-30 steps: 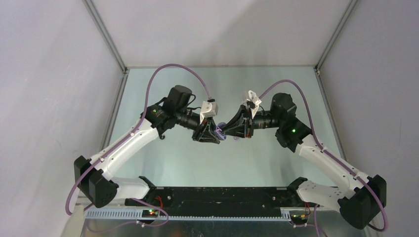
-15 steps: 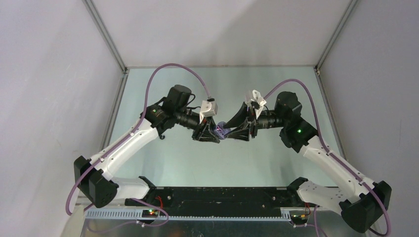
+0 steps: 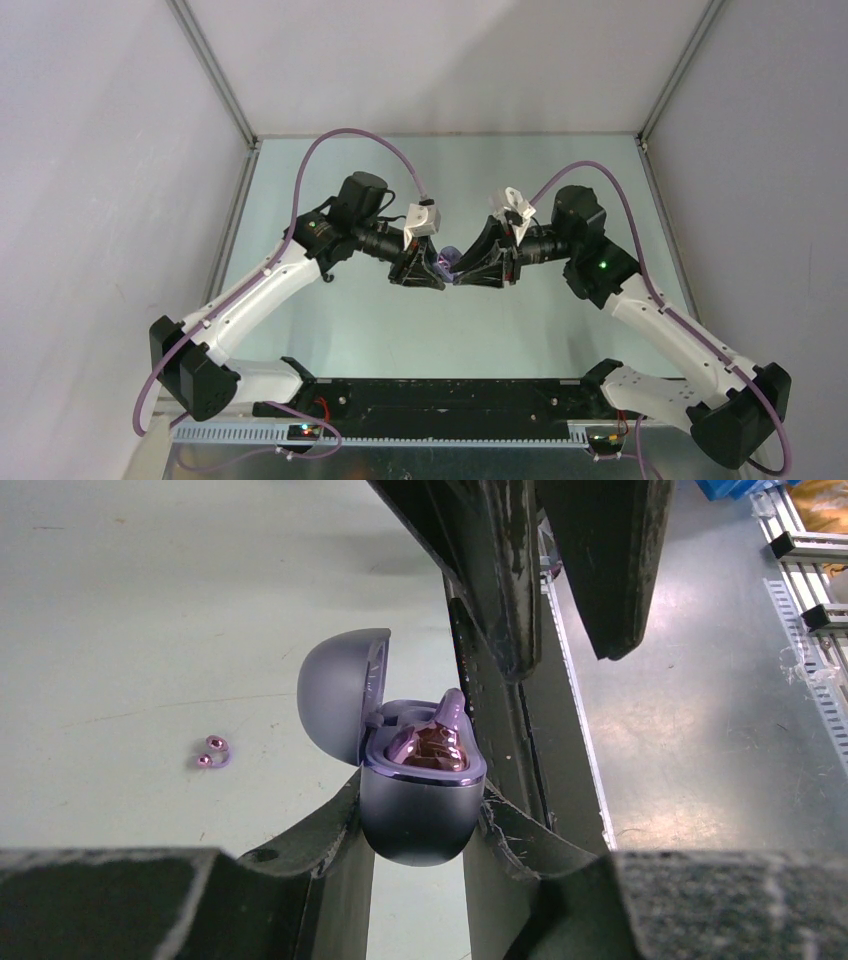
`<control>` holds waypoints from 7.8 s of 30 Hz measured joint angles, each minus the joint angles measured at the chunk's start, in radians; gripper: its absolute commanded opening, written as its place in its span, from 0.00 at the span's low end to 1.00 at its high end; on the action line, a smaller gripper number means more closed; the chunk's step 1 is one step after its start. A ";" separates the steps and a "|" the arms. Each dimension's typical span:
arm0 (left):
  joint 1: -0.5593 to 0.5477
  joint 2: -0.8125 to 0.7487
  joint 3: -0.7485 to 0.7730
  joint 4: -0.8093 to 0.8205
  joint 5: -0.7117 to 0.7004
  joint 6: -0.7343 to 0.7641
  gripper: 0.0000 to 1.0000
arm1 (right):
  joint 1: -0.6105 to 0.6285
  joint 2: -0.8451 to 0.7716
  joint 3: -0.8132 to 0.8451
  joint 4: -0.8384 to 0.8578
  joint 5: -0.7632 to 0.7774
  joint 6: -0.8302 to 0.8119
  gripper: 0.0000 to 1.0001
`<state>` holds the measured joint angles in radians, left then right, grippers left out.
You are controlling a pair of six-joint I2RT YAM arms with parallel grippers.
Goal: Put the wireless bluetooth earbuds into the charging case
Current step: Place the earbud in the charging case, then pick up the earbud from the center of the board.
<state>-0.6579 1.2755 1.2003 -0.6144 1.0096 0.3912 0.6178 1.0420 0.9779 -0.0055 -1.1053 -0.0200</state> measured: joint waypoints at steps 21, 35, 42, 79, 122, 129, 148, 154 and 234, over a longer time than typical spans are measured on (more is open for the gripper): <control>0.000 0.000 0.000 0.000 0.000 0.000 0.07 | 0.016 0.021 0.000 -0.026 0.086 -0.002 0.33; 0.026 -0.033 -0.002 0.004 -0.013 0.001 0.07 | -0.154 -0.098 0.121 -0.195 -0.096 -0.123 0.38; 0.037 -0.078 -0.014 0.015 -0.016 0.001 0.07 | -0.239 -0.045 0.087 -0.280 0.040 -0.252 0.37; 0.039 -0.092 -0.036 0.053 -0.037 -0.008 0.08 | -0.147 0.732 0.099 -0.454 0.572 -0.216 0.39; 0.039 -0.092 -0.041 0.060 -0.038 -0.010 0.08 | -0.066 0.679 0.132 -0.505 0.721 -0.291 0.40; 0.039 -0.092 -0.041 0.060 -0.038 -0.010 0.08 | -0.092 0.687 0.146 -0.539 0.665 -0.266 0.39; 0.039 -0.092 -0.041 0.059 -0.038 -0.009 0.08 | -0.064 0.684 0.169 -0.568 0.707 -0.411 0.38; 0.039 -0.092 -0.041 0.059 -0.038 -0.009 0.08 | -0.023 0.685 0.169 -0.546 0.831 -0.513 0.32; 0.039 -0.092 -0.042 0.059 -0.039 -0.009 0.09 | -0.103 0.797 0.319 -0.695 1.003 -0.279 0.47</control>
<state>-0.6186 1.1835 1.1587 -0.5552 0.9707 0.3820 0.5144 1.8385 1.2964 -0.7006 -0.1024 -0.2989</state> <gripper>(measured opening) 0.363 0.496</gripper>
